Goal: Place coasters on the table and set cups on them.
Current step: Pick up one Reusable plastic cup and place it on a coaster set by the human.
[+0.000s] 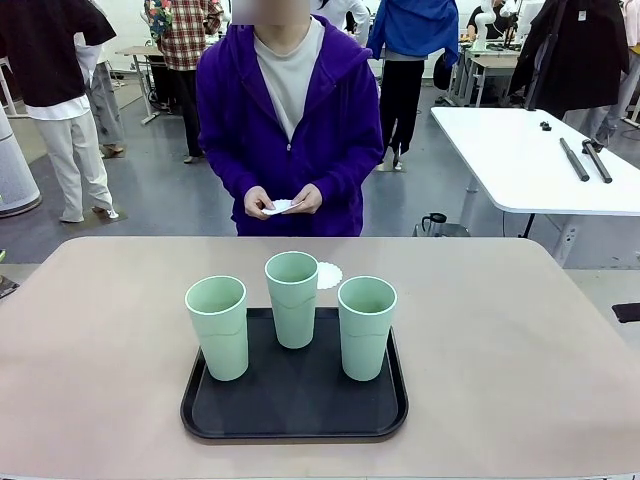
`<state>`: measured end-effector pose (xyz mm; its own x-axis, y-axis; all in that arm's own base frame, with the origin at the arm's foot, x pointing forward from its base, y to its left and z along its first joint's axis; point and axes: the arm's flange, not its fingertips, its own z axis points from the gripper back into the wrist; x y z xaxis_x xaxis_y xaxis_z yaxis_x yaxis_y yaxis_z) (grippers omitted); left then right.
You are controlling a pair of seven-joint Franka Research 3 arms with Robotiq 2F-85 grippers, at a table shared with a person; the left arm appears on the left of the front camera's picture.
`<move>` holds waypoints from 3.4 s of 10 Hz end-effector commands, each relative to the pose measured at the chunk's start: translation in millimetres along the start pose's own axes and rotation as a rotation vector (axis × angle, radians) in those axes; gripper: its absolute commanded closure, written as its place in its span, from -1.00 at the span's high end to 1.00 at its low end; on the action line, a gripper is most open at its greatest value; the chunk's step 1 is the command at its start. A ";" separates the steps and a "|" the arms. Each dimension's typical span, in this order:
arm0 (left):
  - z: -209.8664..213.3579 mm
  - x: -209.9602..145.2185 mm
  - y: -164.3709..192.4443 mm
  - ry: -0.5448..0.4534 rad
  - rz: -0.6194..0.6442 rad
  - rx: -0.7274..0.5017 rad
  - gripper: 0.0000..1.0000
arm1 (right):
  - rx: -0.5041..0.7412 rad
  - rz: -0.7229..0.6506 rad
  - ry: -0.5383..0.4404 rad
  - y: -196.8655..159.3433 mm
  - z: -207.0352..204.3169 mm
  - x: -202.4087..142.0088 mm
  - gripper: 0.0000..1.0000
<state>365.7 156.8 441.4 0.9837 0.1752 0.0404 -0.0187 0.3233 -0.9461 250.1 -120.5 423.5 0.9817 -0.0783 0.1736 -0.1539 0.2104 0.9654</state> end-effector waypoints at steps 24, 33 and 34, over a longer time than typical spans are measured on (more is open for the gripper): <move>-1.2 0.5 -1.2 -0.002 -0.004 -0.011 1.00 | -0.564 1.142 0.663 114.1 -168.0 116.2 1.00; -1.2 0.5 -1.2 -0.002 -0.004 -0.011 1.00 | -0.041 1.357 0.117 -43.2 -161.2 108.0 1.00; -1.2 0.5 -1.2 -0.002 -0.004 -0.011 1.00 | -0.066 1.348 0.113 -50.7 -166.5 106.6 1.00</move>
<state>366.1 156.0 440.5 0.9841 0.1733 0.0383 -0.0200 0.3229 -0.9462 380.9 15.7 371.7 0.0793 0.3056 0.9489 -0.9950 0.0828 0.0564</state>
